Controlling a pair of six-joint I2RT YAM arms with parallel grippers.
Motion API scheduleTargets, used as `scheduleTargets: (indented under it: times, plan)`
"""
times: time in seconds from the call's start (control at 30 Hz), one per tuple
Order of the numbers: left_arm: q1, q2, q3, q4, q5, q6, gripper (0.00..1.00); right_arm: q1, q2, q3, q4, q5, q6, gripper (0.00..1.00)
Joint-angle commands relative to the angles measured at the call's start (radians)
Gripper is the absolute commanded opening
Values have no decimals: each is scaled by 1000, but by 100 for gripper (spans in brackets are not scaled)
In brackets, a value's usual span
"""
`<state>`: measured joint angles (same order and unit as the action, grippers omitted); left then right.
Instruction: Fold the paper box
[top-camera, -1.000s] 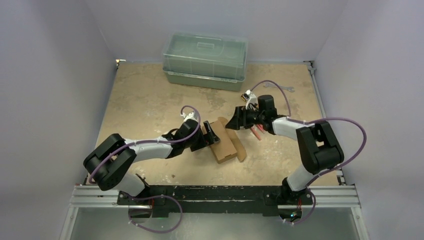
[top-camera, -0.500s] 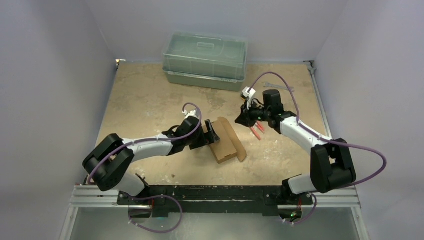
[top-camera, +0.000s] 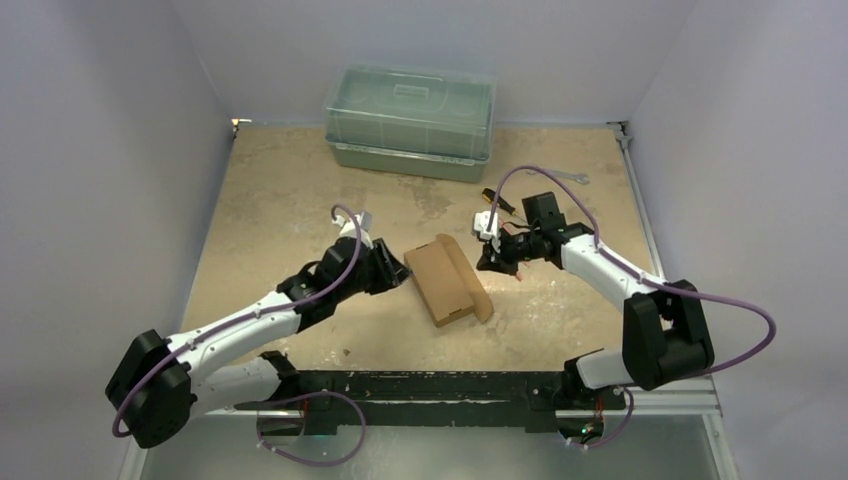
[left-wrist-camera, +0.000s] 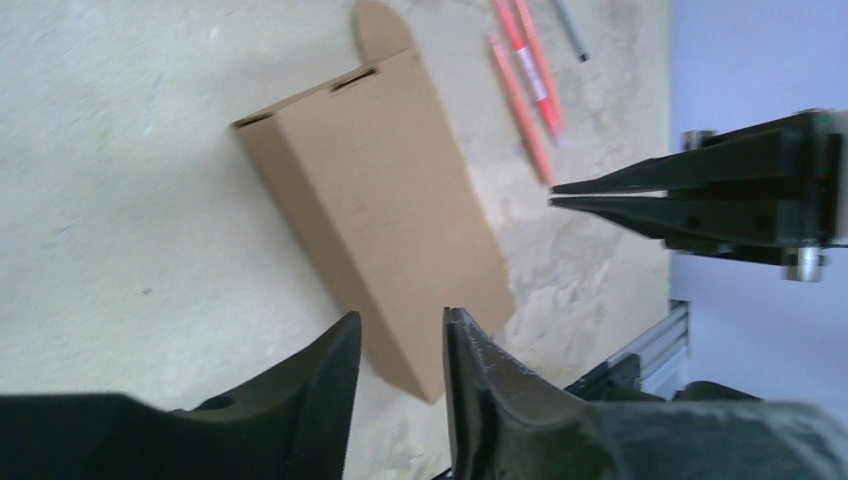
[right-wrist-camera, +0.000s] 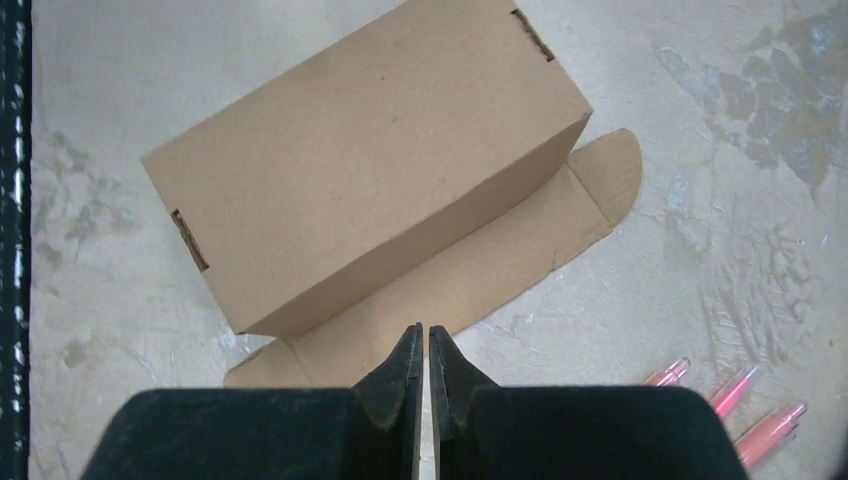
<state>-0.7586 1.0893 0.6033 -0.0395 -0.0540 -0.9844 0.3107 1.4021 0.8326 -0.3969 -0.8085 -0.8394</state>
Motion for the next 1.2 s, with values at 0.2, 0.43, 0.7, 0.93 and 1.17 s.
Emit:
scheduleTargets:
  times: [0.2,0.43,0.7,0.93,1.17]
  plan:
    - [6,148,-53,12,6,-10,21,132,23,-6,-89,98,-233,4]
    - [12,327,67,23,13,48,20,212,59,-3,-100,130,-244,2]
    - [69,435,115,78,47,91,20,286,94,7,-99,133,-209,0]
    - [127,523,209,51,92,159,20,347,139,57,17,225,18,0]
    - [159,600,334,-51,81,230,20,346,119,78,-50,228,-8,14]
